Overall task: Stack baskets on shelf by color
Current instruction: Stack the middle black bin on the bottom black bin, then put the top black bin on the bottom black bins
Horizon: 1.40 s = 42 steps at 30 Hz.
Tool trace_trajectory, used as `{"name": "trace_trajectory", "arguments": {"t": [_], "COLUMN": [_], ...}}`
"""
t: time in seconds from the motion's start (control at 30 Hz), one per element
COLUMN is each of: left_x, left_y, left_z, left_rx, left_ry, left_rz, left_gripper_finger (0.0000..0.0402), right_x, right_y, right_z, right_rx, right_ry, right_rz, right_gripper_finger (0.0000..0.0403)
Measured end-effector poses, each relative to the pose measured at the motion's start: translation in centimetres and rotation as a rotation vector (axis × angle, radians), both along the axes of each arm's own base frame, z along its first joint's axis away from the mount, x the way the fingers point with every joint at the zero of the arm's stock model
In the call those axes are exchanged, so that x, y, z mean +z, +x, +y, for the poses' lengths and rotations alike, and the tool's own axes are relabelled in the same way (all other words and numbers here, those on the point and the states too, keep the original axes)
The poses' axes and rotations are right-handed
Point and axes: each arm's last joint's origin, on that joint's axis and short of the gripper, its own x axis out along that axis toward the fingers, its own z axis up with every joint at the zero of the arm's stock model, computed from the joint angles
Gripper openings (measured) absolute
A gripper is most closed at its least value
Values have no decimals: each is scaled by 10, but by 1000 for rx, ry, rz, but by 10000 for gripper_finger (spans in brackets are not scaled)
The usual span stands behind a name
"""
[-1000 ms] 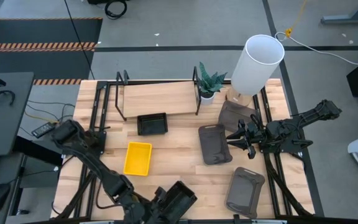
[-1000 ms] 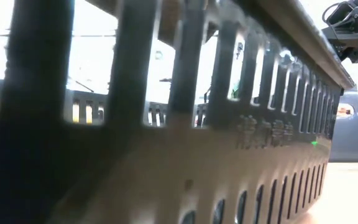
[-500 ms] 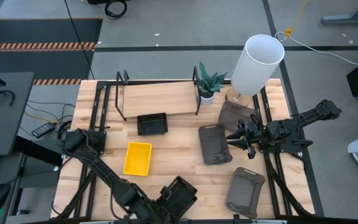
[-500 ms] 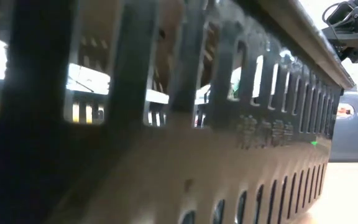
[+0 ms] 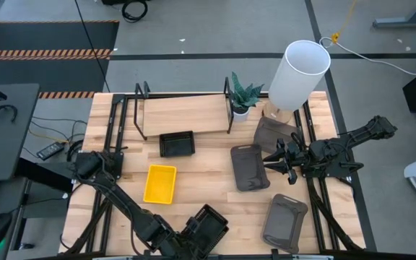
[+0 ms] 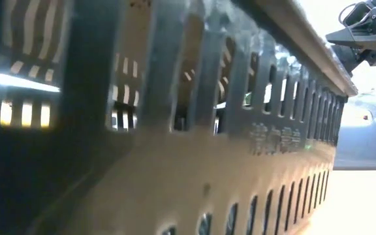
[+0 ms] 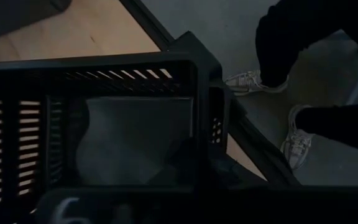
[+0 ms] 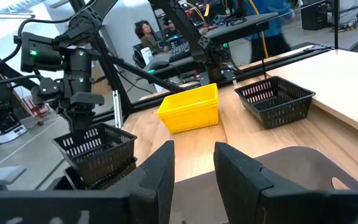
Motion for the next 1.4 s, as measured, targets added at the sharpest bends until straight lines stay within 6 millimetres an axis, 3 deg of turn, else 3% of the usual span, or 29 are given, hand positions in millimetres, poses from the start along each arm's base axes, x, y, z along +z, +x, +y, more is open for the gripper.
{"name": "trace_trajectory", "arguments": {"t": [0.43, 0.9, 1.07, 1.23, 1.4], "left_x": [-24, -23, -18, -18, -39], "left_y": [5, 8, 9, 11, 12], "left_z": [-5, 1, 4, 5, -4], "left_rx": [-20, 50, 45, 53, 33], "left_ry": [25, -36, -101, -118, -78], "left_rz": [38, 95, 139, 142, 146], "left_gripper_finger": [16, 165, 200, 209, 195], "right_x": [0, 0, 0, 0, 0], "right_y": [0, 0, 0, 0, 0], "right_z": [0, 0, 0, 0, 0], "right_rx": [0, 0, 0, 0, 0], "right_ry": [0, 0, 0, 0, 0], "right_rz": [0, 0, 0, 0, 0], "right_gripper_finger": [119, 119, 119, 119, 119]}}
